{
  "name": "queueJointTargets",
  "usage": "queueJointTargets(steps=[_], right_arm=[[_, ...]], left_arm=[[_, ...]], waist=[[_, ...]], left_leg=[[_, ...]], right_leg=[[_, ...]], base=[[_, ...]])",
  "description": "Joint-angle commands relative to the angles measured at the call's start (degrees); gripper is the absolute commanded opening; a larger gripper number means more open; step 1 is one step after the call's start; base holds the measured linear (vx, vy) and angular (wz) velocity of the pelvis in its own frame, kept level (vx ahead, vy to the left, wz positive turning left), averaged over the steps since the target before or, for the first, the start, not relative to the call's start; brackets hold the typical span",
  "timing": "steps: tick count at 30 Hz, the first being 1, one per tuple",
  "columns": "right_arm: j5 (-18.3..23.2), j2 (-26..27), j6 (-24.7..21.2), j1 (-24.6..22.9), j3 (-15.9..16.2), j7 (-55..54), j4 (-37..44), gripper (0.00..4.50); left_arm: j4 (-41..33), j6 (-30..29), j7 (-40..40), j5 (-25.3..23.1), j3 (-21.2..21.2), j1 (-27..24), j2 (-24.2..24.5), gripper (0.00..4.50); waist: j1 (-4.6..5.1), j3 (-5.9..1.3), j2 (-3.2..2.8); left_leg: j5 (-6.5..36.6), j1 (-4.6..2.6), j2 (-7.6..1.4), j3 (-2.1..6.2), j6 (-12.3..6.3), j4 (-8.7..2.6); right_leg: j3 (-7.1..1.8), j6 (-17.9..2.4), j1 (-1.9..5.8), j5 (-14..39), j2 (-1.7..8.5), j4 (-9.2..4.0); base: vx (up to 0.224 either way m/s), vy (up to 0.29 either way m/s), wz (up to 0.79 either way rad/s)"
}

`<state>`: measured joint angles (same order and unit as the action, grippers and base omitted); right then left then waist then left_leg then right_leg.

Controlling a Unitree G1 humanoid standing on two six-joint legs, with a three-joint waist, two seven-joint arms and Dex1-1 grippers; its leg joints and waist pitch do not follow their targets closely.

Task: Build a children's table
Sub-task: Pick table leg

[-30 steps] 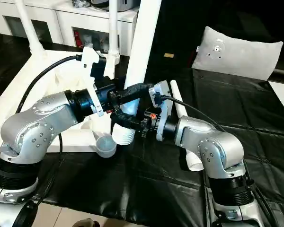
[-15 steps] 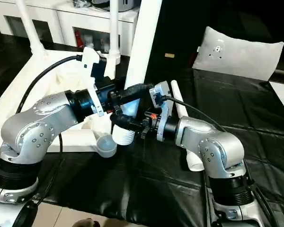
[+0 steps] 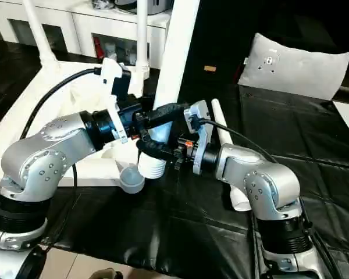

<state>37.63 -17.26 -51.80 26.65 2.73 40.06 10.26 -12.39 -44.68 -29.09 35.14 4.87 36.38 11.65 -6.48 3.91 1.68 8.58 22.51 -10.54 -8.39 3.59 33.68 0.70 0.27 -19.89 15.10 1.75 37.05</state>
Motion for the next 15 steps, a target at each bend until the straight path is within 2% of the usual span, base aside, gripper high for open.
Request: queueJointTargets(steps=[1,2,3,4,7,9,11,15], right_arm=[[-0.48,-0.40,-0.23,-0.40,0.71,-0.32,-0.48,1.94],[-0.53,-0.42,-0.19,-0.41,0.74,-0.31,-0.49,1.93],[-0.57,-0.46,-0.17,-0.42,0.78,-0.30,-0.48,1.91],[-0.72,-0.50,0.04,-0.49,0.98,-0.24,-0.52,1.90],[-1.07,-0.73,0.29,-0.62,1.36,-0.13,-0.44,1.90],[-1.35,-0.87,0.44,-0.67,1.62,-0.05,-0.42,1.89],[-1.49,-0.97,0.56,-0.73,1.80,-0.01,-0.40,1.89],[-1.88,-1.24,0.80,-0.78,2.19,-0.06,-0.39,1.89]], left_arm=[[0.25,-0.69,1.65,1.38,-1.44,2.20,-1.60,1.88],[0.41,-0.82,1.81,1.83,-1.87,2.25,-1.89,1.88],[0.56,-0.86,2.04,2.20,-2.29,2.30,-2.20,2.44],[0.74,-1.21,2.54,2.87,-3.01,2.36,-2.65,2.58],[0.44,-1.87,2.46,4.05,-3.49,2.37,-2.99,2.64],[0.10,-2.19,2.42,4.42,-3.64,2.34,-3.12,3.00],[-0.28,-2.64,2.51,4.31,-3.72,2.30,-3.41,3.01],[-1.24,-2.63,1.89,4.57,-3.11,2.10,-3.49,3.48]], waist=[[0.02,-4.33,0.14],[-0.02,-4.34,0.20],[-0.07,-4.39,0.18],[-0.11,-4.38,-0.08],[-0.10,-4.40,0.02],[-0.09,-4.43,0.07],[-0.06,-4.38,0.12],[-0.10,-4.34,0.07]], left_leg=[[4.39,-1.50,-2.00,-0.11,2.49,-3.16],[4.30,-1.46,-1.96,-0.11,2.43,-3.13],[4.20,-1.47,-1.94,-0.11,2.34,-3.09],[4.19,-1.49,-1.93,-0.08,2.37,-3.08],[4.30,-1.53,-1.98,-0.04,2.38,-3.09],[4.03,-1.47,-1.97,-0.04,2.18,-3.03],[3.99,-1.47,-2.00,-0.05,2.12,-3.06],[4.57,-1.50,-2.07,-0.03,2.18,-3.13]], right_leg=[[-1.86,-9.90,1.77,-5.68,4.93,-3.99],[-1.87,-9.90,1.86,-5.57,4.97,-4.05],[-1.88,-9.85,1.85,-5.50,4.96,-4.02],[-1.89,-9.88,1.78,-5.58,4.98,-4.00],[-1.85,-10.23,1.81,-5.98,4.98,-4.03],[-1.85,-10.27,1.88,-6.66,4.94,-3.92],[-1.85,-10.11,1.84,-6.65,4.92,-3.97],[-1.85,-9.94,1.81,-5.60,5.01,-4.05]], base=[[0.000,0.000,0.00],[0.000,0.000,0.00],[0.000,0.000,0.00],[0.000,0.000,0.00],[0.000,0.000,0.00],[0.000,0.000,0.00],[0.000,0.000,0.00],[0.000,0.000,0.00]])
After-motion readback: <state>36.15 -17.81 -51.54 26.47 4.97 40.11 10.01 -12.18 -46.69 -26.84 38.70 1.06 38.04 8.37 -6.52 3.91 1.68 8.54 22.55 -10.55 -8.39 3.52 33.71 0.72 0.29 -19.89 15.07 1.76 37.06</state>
